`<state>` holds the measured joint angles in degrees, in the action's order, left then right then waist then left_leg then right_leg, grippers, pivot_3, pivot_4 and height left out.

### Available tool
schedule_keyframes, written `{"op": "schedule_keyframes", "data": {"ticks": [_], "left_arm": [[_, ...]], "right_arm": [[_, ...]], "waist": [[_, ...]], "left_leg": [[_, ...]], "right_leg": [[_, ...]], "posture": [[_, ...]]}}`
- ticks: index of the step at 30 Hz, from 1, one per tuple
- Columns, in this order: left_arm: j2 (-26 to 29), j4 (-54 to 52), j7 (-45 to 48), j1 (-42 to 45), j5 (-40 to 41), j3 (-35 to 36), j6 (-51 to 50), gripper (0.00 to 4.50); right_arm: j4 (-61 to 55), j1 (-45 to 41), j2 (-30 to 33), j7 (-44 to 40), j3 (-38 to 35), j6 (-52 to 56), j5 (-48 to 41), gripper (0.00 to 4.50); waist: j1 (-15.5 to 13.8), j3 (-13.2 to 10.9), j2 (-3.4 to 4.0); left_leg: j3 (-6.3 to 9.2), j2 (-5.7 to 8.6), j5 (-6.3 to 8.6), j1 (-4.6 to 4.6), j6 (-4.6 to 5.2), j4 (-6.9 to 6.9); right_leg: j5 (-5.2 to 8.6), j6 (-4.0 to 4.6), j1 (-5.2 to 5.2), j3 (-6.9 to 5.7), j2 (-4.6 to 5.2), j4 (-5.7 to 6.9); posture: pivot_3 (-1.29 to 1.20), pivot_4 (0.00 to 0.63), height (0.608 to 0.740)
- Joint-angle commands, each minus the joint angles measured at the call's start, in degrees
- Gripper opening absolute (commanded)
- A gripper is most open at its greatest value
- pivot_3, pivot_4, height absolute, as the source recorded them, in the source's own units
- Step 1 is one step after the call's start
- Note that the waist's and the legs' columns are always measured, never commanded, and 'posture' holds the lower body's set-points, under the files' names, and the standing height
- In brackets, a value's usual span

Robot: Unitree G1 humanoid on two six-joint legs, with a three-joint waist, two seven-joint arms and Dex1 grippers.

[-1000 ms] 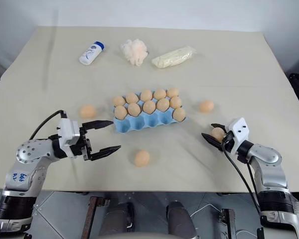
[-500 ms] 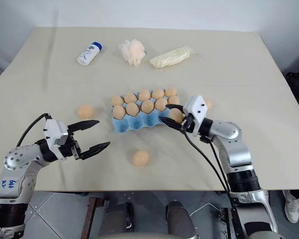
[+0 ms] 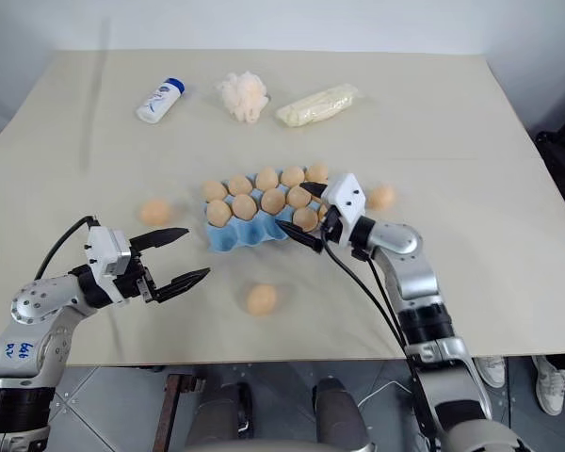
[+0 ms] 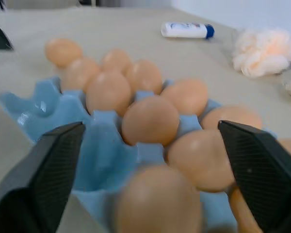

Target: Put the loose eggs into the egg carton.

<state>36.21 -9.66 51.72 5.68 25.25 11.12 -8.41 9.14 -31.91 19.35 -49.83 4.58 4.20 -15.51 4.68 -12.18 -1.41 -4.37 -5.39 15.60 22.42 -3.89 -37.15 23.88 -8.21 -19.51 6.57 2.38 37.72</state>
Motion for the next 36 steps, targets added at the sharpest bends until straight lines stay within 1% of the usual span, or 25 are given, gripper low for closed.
{"op": "schedule_keyframes", "data": {"ticks": [1, 4, 7, 9, 11, 14, 17, 20, 22, 24, 26, 28, 30, 32, 36], "left_arm": [[-0.2, -1.9, 0.3, 0.7, 1.6, 0.2, -0.4, 4.5], [-0.9, -1.4, 0.3, 2.7, 2.3, -0.9, -1.9, 4.5], [-1.3, -0.6, 1.2, 4.0, 0.9, -2.3, -0.5, 4.5], [-1.7, 0.5, 1.3, 5.3, 0.8, -2.7, -0.8, 4.5], [-1.7, 1.6, 2.1, 6.3, 0.8, -3.3, -0.8, 4.5], [-1.5, 2.5, 3.2, 7.3, 0.9, -3.9, -0.8, 4.5], [-1.5, 3.1, 3.9, 8.1, 0.9, -4.1, -0.9, 4.5], [-1.5, 3.5, 4.0, 8.8, 0.6, -4.3, -0.7, 4.5], [-1.7, 3.6, 3.5, 9.0, 0.3, -4.2, -0.3, 4.5], [-1.9, 3.2, 2.9, 8.7, 0.4, -3.9, -0.4, 4.5], [-2.0, 2.9, 2.7, 8.4, 0.6, -3.8, -0.5, 4.5], [-2.1, 2.1, 2.1, 7.6, 0.7, -3.5, -0.6, 4.5], [-2.2, 0.9, 1.4, 6.4, 0.8, -3.0, -0.7, 4.5], [-2.3, 0.0, 0.8, 5.5, 0.9, -2.8, -0.8, 4.5], [-2.4, -1.8, -0.4, 3.8, 1.2, -2.3, -1.2, 4.5]], "right_arm": [[-11.5, 5.6, 4.9, 0.8, -6.2, 3.0, -4.0, 4.47], [-16.7, 13.3, 9.1, 3.0, -12.9, 4.0, -5.4, 4.47], [-17.6, 21.1, 13.0, 2.6, -16.6, 2.0, -4.0, 4.47], [-16.5, 26.0, 13.3, 4.2, -20.5, 1.1, -5.0, 4.47], [-15.5, 30.1, 13.8, 4.4, -22.7, -0.8, -4.5, 4.47], [-14.1, 32.4, 13.2, 5.2, -23.7, -2.5, -4.2, 4.47], [-12.5, 32.6, 13.0, 5.8, -23.5, -3.7, -4.0, 4.47], [-10.3, 30.0, 12.7, 6.9, -22.4, -3.8, -3.7, 4.47], [-8.1, 26.4, 12.6, 7.6, -21.1, -3.2, -3.1, 4.47], [-4.1, 20.8, 12.6, 8.1, -18.9, -2.3, -2.0, 4.47], [-1.6, 18.0, 12.7, 8.1, -17.8, -2.1, -1.3, 4.47], [4.2, 11.6, 12.2, 8.5, -15.4, -2.7, 1.0, 4.47], [11.7, 3.7, 11.1, 9.4, -13.2, -3.1, 3.1, 4.47], [18.5, -2.1, 10.1, 10.0, -12.0, -3.9, 4.6, 4.47], [31.5, -10.6, 8.2, 10.9, -10.0, -8.6, 7.7, 4.47]], "waist": [[-0.4, 0.0, 0.0], [-0.7, 0.0, -0.04], [-1.3, 0.0, -0.04], [-1.3, 0.0, -0.04], [-1.2, 0.0, -0.04], [-0.9, 0.0, -0.04], [-0.4, 0.0, -0.04], [-0.1, 0.0, -0.06], [0.2, 0.0, -0.06], [0.4, 0.0, -0.05], [0.5, 0.0, -0.06], [0.3, 0.0, -0.06], [0.7, 0.0, -0.05], [1.0, 0.0, -0.04], [1.2, 0.0, -0.04]], "left_leg": [[0.02, 0.04, 0.0, 0.03, 0.0, 0.0], [-0.03, 0.12, 0.02, 0.05, 0.03, -0.03], [-0.06, 0.12, 0.02, 0.02, 0.03, -0.04], [-0.12, 0.11, 0.02, -0.01, 0.03, -0.04], [-0.25, 0.11, 0.01, -0.03, 0.04, -0.05], [-0.43, 0.09, 0.01, -0.11, 0.04, -0.07], [-0.73, 0.09, -0.02, -0.22, 0.1, -0.11], [-0.81, 0.09, -0.02, -0.24, 0.14, -0.18], [-0.86, 0.08, -0.03, -0.28, 0.15, -0.19], [-0.95, 0.05, -0.04, -0.31, 0.17, -0.2], [-1.01, 0.01, -0.05, -0.33, 0.18, -0.22], [-0.99, 0.0, -0.06, -0.32, 0.18, -0.21], [-1.03, -0.01, -0.05, -0.32, 0.19, -0.22], [-1.16, 0.0, -0.06, -0.31, 0.21, -0.23], [-1.08, -0.08, -0.06, -0.31, 0.2, -0.19]], "right_leg": [[0.0, 0.0, 0.01, -0.03, 0.04, -0.03], [0.0, 0.0, 0.04, -0.02, 0.08, -0.13], [0.0, 0.0, 0.09, 0.01, 0.03, -0.19], [0.0, 0.0, 0.13, 0.07, 0.01, -0.25], [0.0, 0.0, 0.11, 0.21, -0.02, -0.25], [0.0, 0.01, 0.12, 0.43, -0.05, -0.29], [-0.01, 0.0, 0.12, 0.74, -0.05, -0.28], [-0.07, -0.04, 0.13, 0.85, -0.05, -0.28], [-0.1, -0.06, 0.12, 0.91, -0.06, -0.27], [-0.15, -0.08, 0.08, 1.01, -0.08, -0.27], [-0.19, -0.08, 0.06, 1.06, -0.1, -0.26], [-0.19, -0.07, 0.03, 1.05, -0.11, -0.26], [-0.19, -0.08, 0.0, 1.07, -0.1, -0.26], [-0.2, -0.1, -0.07, 1.17, -0.08, -0.24], [-0.21, -0.11, -0.09, 1.07, -0.09, -0.19]], "posture": [[0.0, 0.15, 0.74], [0.0, 0.15, 0.74], [0.0, 0.15, 0.74], [0.0, 0.15, 0.74], [0.0, 0.15, 0.74], [0.0, 0.15, 0.74], [0.0, 0.15, 0.74], [0.0, 0.15, 0.74], [0.0, 0.15, 0.74], [0.0, 0.15, 0.74], [0.0, 0.15, 0.74], [0.0, 0.15, 0.74], [0.0, 0.15, 0.74], [0.0, 0.15, 0.74], [0.0, 0.15, 0.74]]}}
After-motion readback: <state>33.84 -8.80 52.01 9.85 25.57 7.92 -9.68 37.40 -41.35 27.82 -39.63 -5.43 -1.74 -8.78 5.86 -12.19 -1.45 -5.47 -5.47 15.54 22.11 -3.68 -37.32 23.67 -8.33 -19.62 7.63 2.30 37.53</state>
